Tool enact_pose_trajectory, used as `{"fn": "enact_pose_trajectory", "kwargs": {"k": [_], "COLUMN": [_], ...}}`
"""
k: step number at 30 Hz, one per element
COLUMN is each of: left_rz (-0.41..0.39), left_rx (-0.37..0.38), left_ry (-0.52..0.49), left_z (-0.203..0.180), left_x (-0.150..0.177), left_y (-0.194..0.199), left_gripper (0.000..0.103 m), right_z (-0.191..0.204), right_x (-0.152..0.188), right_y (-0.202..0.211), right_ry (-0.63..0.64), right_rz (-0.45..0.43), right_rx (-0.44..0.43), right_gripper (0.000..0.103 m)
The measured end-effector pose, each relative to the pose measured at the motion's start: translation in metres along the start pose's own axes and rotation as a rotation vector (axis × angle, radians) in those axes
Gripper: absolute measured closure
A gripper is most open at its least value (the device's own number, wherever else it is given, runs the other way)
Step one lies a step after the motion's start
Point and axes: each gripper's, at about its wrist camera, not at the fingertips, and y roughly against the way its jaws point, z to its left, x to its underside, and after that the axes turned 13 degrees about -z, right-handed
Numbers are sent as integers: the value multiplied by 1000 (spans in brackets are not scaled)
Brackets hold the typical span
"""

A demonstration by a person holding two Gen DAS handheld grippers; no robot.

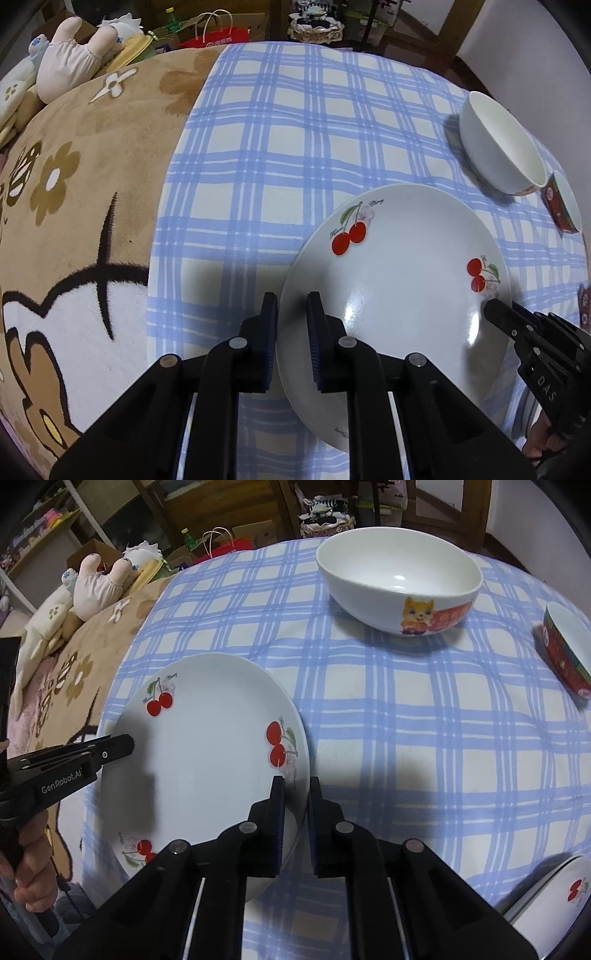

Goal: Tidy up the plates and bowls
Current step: 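Lift the cherry plate with both tools and carry it over the other cherry plate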

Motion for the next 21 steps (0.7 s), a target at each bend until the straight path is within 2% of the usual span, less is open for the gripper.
{"fn": "enact_pose_trajectory", "kwargs": {"k": [6, 9, 21], "left_rz": [-36, -40, -112], "left_rx": [-7, -1, 37], "left_ry": [24, 14, -28], "left_z": [4, 1, -24], "left_x": [-1, 0, -2], "left_y": [10, 12, 41], "left_gripper": [89, 88, 90], "right_z": [-3, 1, -11], "right_x": [1, 3, 0], "right_y": [4, 9, 39], "right_ry": [-45, -12, -11], "right_rz": [16, 1, -23], "right_rx": [-43, -22, -14], "right_gripper": [93, 93, 93]}}
